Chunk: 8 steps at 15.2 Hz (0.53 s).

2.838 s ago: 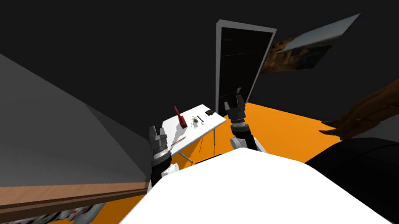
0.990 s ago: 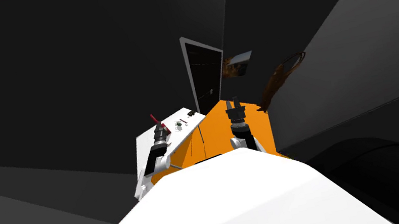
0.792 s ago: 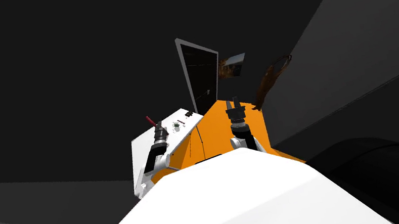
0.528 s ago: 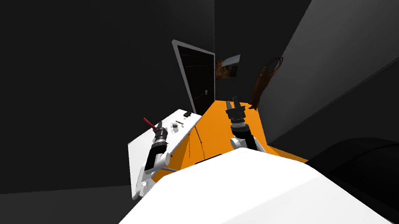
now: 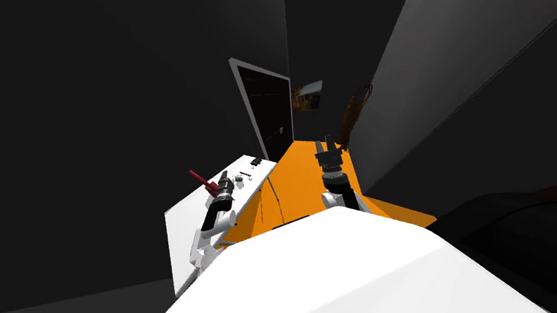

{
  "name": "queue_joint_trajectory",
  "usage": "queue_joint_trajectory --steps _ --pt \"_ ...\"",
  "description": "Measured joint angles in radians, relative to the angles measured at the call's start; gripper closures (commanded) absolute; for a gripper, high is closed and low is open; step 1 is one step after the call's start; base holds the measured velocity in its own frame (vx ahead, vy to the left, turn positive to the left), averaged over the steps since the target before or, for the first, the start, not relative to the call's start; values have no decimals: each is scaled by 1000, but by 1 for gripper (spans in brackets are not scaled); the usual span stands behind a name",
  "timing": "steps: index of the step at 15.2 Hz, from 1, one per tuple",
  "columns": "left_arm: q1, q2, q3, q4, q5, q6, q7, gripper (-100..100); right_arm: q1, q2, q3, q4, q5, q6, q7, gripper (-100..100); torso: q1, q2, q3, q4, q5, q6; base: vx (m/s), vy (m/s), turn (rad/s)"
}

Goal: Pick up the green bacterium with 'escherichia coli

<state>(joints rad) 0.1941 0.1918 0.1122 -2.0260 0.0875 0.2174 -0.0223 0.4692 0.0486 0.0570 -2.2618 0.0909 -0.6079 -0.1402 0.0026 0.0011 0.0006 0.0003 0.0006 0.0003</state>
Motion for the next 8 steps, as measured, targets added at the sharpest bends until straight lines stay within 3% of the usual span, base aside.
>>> queue_joint_trajectory --steps 8 --pt "-45 15 27 34 4 140 11 -100 0 0 0 0 0 0 0 0 1 -1 0 0 0 0 -10 18 -163"
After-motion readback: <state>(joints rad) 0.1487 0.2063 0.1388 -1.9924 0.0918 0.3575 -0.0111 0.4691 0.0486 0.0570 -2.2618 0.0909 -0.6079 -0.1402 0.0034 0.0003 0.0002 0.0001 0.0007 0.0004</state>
